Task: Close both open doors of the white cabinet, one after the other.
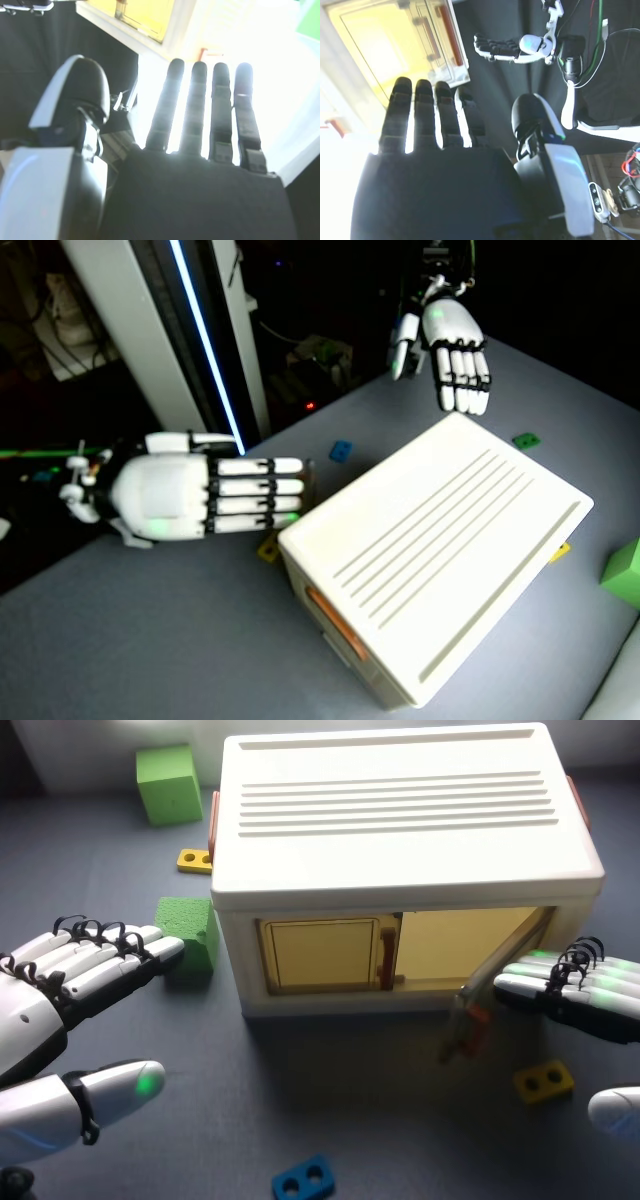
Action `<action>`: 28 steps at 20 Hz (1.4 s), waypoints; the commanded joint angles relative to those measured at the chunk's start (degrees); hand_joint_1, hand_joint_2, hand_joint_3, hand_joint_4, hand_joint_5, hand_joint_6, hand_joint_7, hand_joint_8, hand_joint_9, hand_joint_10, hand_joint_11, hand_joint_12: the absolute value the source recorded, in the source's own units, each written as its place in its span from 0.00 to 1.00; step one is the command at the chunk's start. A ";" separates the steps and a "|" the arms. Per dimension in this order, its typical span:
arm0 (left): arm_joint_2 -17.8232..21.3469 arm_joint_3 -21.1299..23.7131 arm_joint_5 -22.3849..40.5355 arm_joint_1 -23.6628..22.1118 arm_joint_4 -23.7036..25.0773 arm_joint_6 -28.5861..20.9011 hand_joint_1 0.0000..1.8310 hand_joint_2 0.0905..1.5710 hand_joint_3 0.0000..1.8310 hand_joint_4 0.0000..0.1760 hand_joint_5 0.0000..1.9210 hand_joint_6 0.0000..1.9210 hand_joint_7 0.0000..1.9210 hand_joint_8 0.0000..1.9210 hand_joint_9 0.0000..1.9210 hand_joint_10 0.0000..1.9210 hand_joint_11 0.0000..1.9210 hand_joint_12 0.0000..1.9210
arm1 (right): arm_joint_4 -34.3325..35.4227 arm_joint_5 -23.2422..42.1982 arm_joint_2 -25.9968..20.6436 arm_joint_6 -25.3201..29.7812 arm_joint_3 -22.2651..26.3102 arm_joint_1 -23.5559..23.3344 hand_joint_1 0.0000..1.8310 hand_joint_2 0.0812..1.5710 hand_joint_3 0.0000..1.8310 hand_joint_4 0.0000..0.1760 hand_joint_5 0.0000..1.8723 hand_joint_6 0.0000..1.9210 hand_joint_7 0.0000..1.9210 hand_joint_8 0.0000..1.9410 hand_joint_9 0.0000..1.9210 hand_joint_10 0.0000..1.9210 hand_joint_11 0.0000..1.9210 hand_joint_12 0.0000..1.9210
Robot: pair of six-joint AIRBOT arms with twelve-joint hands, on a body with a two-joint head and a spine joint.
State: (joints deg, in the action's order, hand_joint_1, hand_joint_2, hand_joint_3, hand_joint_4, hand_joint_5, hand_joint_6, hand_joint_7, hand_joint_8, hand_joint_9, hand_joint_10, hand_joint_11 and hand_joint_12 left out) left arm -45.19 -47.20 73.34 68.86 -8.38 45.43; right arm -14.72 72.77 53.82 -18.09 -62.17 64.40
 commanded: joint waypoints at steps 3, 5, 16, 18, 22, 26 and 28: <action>-0.21 -0.01 7.26 -0.21 0.11 -0.06 0.00 0.87 0.00 0.00 0.04 0.00 0.04 0.00 0.05 0.00 0.00 0.22 | 1.42 6.70 1.24 0.43 -0.62 -1.59 0.00 0.96 0.00 0.18 0.00 0.00 0.00 0.00 0.00 0.00 0.00 0.00; -0.26 -0.01 7.30 -0.19 0.10 -0.06 0.00 0.88 0.00 0.00 0.04 0.00 0.04 0.00 0.05 0.00 0.00 0.25 | 1.74 6.63 1.87 0.43 -1.00 -2.13 0.00 0.96 0.00 0.05 0.01 0.00 0.01 0.00 0.00 0.00 0.01 0.01; -0.46 -0.06 7.80 0.25 -0.04 -0.28 0.00 0.90 0.00 0.00 0.06 0.00 0.05 0.00 0.07 0.00 0.00 0.35 | 0.84 5.91 3.29 3.36 -2.09 -3.09 0.00 0.98 0.00 0.00 0.00 0.00 0.00 0.00 0.00 0.00 0.00 0.00; -0.46 -0.06 7.81 0.32 -0.15 -0.29 0.00 0.90 0.00 0.00 0.05 0.00 0.05 0.00 0.06 0.00 0.00 0.34 | 0.51 5.92 2.92 4.44 -1.11 -1.87 0.00 0.97 0.00 0.00 0.00 0.00 0.00 0.00 0.00 0.00 0.00 0.00; -0.48 -0.05 8.75 0.82 -1.21 -0.29 0.00 0.88 0.00 0.00 0.07 0.00 0.07 0.00 0.08 0.00 0.00 0.38 | 3.80 6.71 -1.55 4.14 0.57 1.90 0.00 0.97 0.00 0.04 0.00 0.00 0.00 0.00 0.00 0.00 0.00 0.00; -0.42 -0.17 12.30 3.14 -4.72 -0.27 0.00 0.86 0.00 0.00 0.05 0.00 0.05 0.00 0.07 0.00 0.00 0.32 | 13.06 12.64 -3.98 2.26 0.79 8.13 0.00 0.93 0.00 0.08 0.02 0.00 0.01 0.00 0.01 0.00 0.03 0.01; -0.43 -1.04 13.66 3.07 -6.72 -0.28 0.00 0.88 0.00 0.00 0.03 0.00 0.02 0.00 0.04 0.00 0.00 0.25 | 16.77 15.84 -4.57 1.55 0.71 9.25 0.00 0.92 0.00 0.00 0.03 0.00 0.02 0.00 0.02 0.00 0.03 0.00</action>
State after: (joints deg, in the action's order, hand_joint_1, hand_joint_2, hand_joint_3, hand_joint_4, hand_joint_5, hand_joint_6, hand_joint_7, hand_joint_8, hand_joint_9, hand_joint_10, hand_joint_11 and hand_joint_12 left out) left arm -45.60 -48.23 78.81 72.34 -15.18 45.36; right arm 0.99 79.85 49.45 -16.82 -61.47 74.00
